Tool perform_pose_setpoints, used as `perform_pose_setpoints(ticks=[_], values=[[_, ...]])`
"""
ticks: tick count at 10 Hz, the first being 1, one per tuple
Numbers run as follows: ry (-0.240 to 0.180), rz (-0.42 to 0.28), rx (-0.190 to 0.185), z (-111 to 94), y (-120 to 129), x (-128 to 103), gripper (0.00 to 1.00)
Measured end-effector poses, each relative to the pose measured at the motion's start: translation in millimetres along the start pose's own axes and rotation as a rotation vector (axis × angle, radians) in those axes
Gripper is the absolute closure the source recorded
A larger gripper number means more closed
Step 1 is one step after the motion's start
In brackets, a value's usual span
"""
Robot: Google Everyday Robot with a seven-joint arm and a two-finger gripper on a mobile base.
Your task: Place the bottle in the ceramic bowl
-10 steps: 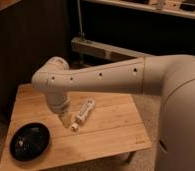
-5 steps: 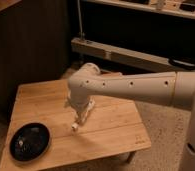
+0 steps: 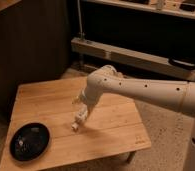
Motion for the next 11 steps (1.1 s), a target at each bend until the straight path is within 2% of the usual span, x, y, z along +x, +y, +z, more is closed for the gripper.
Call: perform_pose_setpoints(ticks=[3,5,7,11], values=[[0.01,-0.002,-0.009,5.5,-6.1,6.3,0.35],[0.023,-0.008,-0.006,13.4,-4.3,36.3,0.35],[0.009,-0.024,-0.013,35.2,2.5,63.8,0.35],[-0.036,-0.054,-0.071,73.2,4.7,65.8,0.35]])
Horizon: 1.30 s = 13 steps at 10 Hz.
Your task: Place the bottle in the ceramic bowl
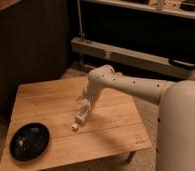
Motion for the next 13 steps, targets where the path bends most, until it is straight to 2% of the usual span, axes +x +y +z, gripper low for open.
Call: perform_pose_setpoints(ticks=[3,8,11,13], values=[[-0.037,-0.023,-0.04,21.6,-0.7,-5.3,0.35],[-0.096,-0.024,-0.074,44.6,4.0,-8.7,0.36],[-0.13,-0.033,-0.077,55.2,-6.7,-15.9,0.66],[-0.147,-0.043,-0.037,56.4,-20.6,-23.6,0.87]])
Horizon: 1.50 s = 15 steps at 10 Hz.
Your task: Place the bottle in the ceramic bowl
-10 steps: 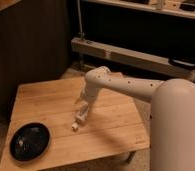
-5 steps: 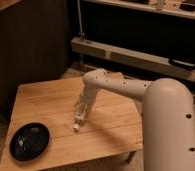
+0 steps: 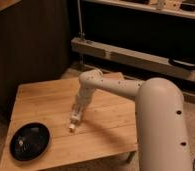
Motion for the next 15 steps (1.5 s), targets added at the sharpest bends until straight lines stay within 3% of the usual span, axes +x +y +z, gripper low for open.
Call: perform_pose_setpoints(ticks=[2,3,5,6,8,10,11,12,15], values=[[-0.004,-0.026,0.079,-15.7,-19.1,-9.9,1.0],[-0.011,-0.063,0.151,-31.6,-36.8,-22.0,1.0],[-0.029,-0.138,0.257,-55.2,-67.3,-44.6,1.0],[-0.057,-0.218,0.375,-76.4,-94.7,-67.4,1.0],[-0.097,-0.326,0.509,-93.6,-127.0,-92.4,1.0],[-0.153,-0.442,0.666,-105.6,-154.6,-107.3,1.0],[-0.169,-0.483,0.694,-106.9,-161.6,-111.7,1.0],[-0.174,-0.53,0.699,-106.4,-170.5,-123.1,1.0],[-0.121,-0.692,0.667,-103.3,-183.2,-162.5,1.0]])
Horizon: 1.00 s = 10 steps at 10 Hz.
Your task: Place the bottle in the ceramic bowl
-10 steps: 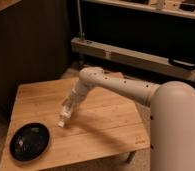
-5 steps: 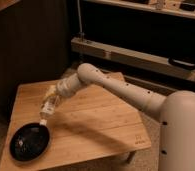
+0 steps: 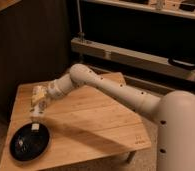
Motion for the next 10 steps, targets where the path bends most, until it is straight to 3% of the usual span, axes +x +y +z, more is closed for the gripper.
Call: perform_pose_setpoints(ticks=[1,3,7,10], values=[[-0.011,-0.101,-0.04,14.6,-11.1,-12.4,1.0],[-0.02,-0.157,-0.066,26.1,-11.3,-20.1,1.0],[-0.056,-0.163,-0.021,29.3,26.2,-0.7,1.0],[-0.081,-0.18,-0.062,36.2,51.7,13.0,1.0]])
